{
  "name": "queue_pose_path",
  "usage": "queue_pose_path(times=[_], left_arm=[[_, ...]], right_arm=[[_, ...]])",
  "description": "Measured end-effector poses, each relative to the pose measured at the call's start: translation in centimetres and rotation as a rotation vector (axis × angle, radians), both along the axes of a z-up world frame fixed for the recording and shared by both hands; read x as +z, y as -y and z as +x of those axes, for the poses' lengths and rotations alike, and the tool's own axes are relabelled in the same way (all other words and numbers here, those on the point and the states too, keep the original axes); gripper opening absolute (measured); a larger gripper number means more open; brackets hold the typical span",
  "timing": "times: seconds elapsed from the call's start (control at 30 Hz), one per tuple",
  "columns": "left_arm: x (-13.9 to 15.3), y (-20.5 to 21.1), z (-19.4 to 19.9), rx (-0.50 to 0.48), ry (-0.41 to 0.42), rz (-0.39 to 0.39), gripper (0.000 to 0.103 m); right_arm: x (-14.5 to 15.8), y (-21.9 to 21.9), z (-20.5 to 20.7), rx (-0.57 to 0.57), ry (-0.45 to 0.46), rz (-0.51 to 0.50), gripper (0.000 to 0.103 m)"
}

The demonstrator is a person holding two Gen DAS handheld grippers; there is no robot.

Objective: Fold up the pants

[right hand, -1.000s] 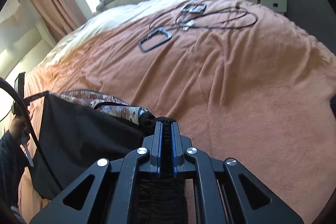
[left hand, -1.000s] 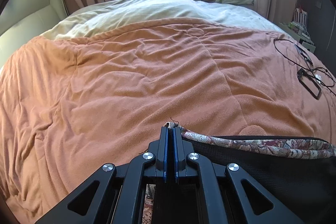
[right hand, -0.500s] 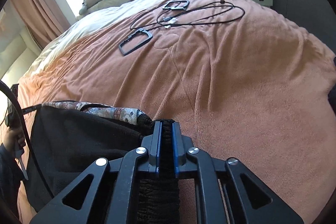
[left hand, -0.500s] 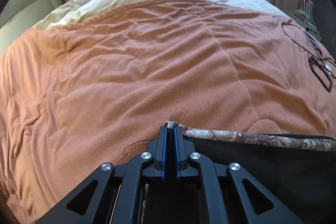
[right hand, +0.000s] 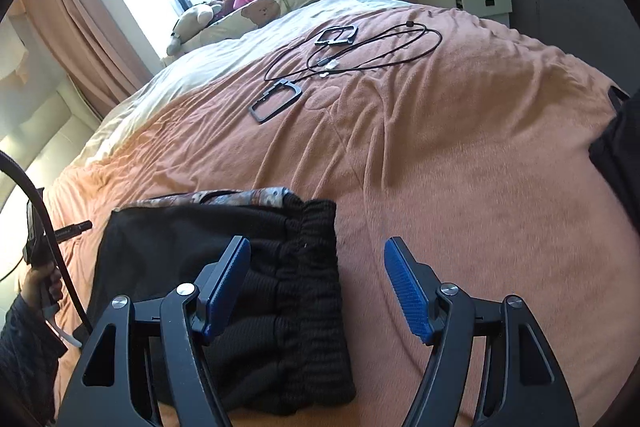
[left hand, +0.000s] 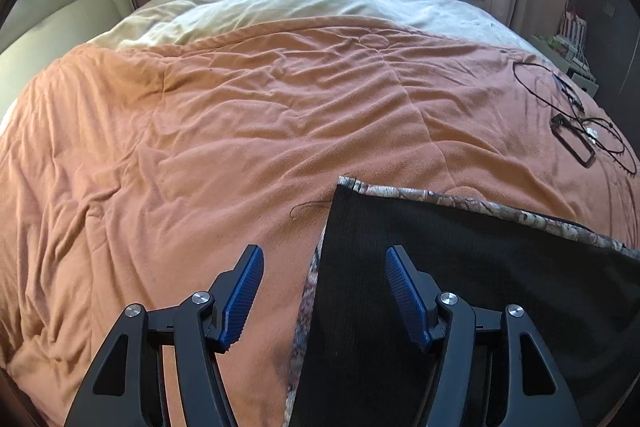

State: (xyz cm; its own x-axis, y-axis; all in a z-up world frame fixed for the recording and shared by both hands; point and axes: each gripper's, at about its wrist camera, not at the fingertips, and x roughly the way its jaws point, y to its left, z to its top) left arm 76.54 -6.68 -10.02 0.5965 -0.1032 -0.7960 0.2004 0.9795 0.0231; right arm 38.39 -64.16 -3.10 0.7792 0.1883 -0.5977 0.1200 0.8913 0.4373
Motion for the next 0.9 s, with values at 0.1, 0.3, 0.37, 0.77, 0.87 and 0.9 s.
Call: queue_pose_path(times=[0.1, 0.3, 0.37, 0.77, 0.87, 0.9], left_arm=[[0.7, -1.3, -2.1, 0.003, -0.005, -0.009, 0.066], [1.7, -3.5, -6.2, 0.014, -0.015, 0.006, 0.066], [1.9, -4.2, -7.3, 0.021, -0.016, 0.006, 0.066], [1.2, -7.1, -14.6, 0.076, -0.055, -0.079, 0.066], [0.4, -7.5, -16.1, 0.087, -0.074, -0.093, 0.066], [0.2, -7.6, -16.4, 0.091, -0.080, -0.099, 0.066]], right_arm=[[-0.1, 0.3, -1.4, 0.007, -0.012, 0.026, 0.068], [0.3, 0.3, -3.6, 0.019, -0.005, 0.056, 0.068], [0.2, 0.4, -4.3, 0.024, -0.010, 0.063, 0.068], [-1.0, 0.3, -6.4, 0.045, -0.056, 0.157, 0.068], [-1.9, 0.4, -6.2, 0.056, -0.071, 0.214, 0.068], [-2.2, 0.5, -6.1, 0.062, -0.075, 0.238, 0.068]])
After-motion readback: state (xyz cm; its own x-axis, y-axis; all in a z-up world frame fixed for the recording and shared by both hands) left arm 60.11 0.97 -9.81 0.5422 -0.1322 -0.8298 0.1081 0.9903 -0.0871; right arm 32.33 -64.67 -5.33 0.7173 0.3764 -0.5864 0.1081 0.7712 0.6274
